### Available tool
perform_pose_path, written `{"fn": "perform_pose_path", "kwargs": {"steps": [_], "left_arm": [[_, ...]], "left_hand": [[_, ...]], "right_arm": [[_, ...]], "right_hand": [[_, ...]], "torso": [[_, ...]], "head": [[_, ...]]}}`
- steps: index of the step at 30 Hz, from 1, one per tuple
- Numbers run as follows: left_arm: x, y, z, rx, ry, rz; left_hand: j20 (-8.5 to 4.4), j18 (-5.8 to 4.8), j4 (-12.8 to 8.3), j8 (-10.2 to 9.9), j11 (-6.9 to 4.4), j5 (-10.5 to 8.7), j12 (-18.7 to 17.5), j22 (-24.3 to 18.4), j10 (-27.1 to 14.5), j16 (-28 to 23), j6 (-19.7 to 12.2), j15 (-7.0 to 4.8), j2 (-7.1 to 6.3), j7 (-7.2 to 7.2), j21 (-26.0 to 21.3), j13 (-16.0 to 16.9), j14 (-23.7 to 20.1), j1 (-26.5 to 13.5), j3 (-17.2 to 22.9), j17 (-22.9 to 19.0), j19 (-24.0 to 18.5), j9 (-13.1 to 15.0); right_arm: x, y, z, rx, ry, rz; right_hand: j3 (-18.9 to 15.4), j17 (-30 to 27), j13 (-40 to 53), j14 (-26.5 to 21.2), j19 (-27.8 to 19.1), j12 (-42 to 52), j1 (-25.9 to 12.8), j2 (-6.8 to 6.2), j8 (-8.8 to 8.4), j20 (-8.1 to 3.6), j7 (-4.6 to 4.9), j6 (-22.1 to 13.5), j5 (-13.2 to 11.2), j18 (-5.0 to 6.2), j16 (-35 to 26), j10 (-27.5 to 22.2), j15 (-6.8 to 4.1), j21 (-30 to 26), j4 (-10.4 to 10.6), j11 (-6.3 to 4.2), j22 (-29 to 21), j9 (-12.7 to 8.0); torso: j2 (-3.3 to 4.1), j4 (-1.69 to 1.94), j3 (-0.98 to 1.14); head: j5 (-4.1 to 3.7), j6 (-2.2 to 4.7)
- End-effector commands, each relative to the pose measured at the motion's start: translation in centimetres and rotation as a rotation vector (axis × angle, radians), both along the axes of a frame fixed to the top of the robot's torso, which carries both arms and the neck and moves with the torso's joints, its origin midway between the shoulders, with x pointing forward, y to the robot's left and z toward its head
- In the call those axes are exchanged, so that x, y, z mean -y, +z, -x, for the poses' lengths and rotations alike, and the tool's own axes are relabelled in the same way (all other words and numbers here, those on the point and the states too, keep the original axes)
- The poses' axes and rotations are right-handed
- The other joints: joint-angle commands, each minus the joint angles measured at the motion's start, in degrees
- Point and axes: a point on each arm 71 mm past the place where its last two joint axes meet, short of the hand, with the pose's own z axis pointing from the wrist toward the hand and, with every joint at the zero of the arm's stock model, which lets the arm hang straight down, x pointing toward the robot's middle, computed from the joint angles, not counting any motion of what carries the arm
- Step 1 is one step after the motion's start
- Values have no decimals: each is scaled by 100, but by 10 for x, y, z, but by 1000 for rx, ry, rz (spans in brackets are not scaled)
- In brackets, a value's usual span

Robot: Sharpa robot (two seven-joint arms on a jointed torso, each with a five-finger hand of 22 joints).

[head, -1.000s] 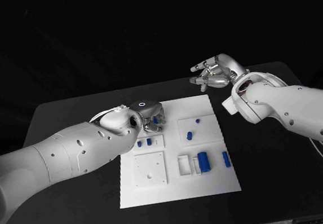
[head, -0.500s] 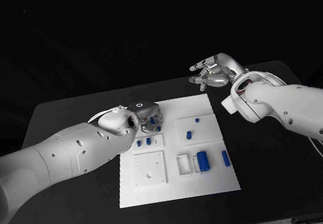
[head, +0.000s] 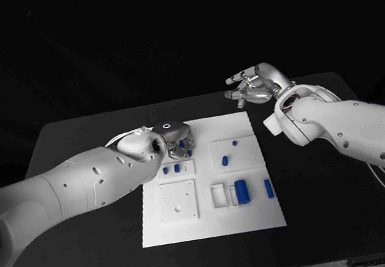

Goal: Assemble the parts on the task board

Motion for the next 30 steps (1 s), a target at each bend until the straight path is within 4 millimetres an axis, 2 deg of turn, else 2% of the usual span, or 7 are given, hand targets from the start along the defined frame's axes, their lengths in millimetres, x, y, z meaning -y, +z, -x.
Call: {"fn": "perform_pose_path", "kwargs": {"steps": [1, 8, 16, 18, 20, 30], "left_arm": [[3, -1, 1, -8, -17, 16], [3, -3, 1, -22, -16, 12], [2, -6, 0, -45, -9, -5], [2, -7, 0, -47, -7, -6], [2, -7, 0, -49, -5, -6], [0, -7, -1, -59, 5, -4]], "left_hand": [[-30, -2, 10, -36, -28, -13, -29, 138, 35, 42, 25, -21, 48, 9, 37, -9, 47, -9, 27, 10, -8, -8], [-39, 3, 33, -34, -48, -9, -28, 142, 72, 169, 85, -41, 133, 14, 93, -10, 152, 8, 65, 52, -36, -6], [-62, 32, 14, -37, -64, -33, -34, 149, 258, 314, 273, -55, 341, 57, 319, -11, 338, 74, 92, 73, -97, -6], [-65, 48, -6, -34, -67, -87, -33, 152, 300, 336, 292, -53, 382, 68, 376, -10, 362, 106, 117, 78, -105, -4], [-62, 69, -36, -33, -67, -254, -33, 155, 362, 363, 318, -44, 428, 86, 444, -10, 384, 145, 172, 85, -109, -3], [-44, 139, -93, -29, -92, -273, -30, 144, 559, 460, 491, -32, 476, 97, 793, -8, 449, 111, 296, 107, -228, 6]], "right_arm": [[-2, 0, 1, 4, 18, 0], [-3, 0, 1, 4, 20, 0], [-4, 1, 1, 4, 22, -1], [-4, 1, 1, 4, 22, -1], [-4, 1, 1, 4, 21, -1], [-4, 1, 1, 4, 22, -1]], "right_hand": [[0, 6, -6, 36, 1, 36, -12, 15, -14, 14, -6, 0, 18, -61, -16, -26, 12, 33, -25, 1, 5, -6], [0, 6, -6, 36, 1, 36, -12, 15, -14, 14, -6, 0, 18, -61, -16, -26, 12, 33, -25, 1, 5, -6], [0, 6, -6, 36, 1, 36, -12, 15, -14, 14, -6, 0, 18, -61, -16, -26, 12, 33, -25, 1, 5, -6], [0, 6, -6, 36, 1, 36, -12, 15, -14, 14, -6, 0, 18, -61, -16, -26, 12, 33, -25, 1, 5, -6], [0, 6, -6, 36, 1, 36, -12, 15, -14, 14, -6, 0, 18, -61, -16, -26, 12, 33, -25, 1, 5, -6], [0, 6, -6, 36, 1, 36, -12, 15, -14, 14, -6, 0, 18, -61, -16, -26, 12, 33, -25, 1, 5, -6]], "torso": [[1, 1, 0], [6, -2, 2], [2, 1, 1], [2, 1, 1], [2, 1, 1], [1, -1, 2]], "head": [[3, 2], [-1, -1], [-4, -11], [-4, -12], [-5, -14], [-4, -16]]}}
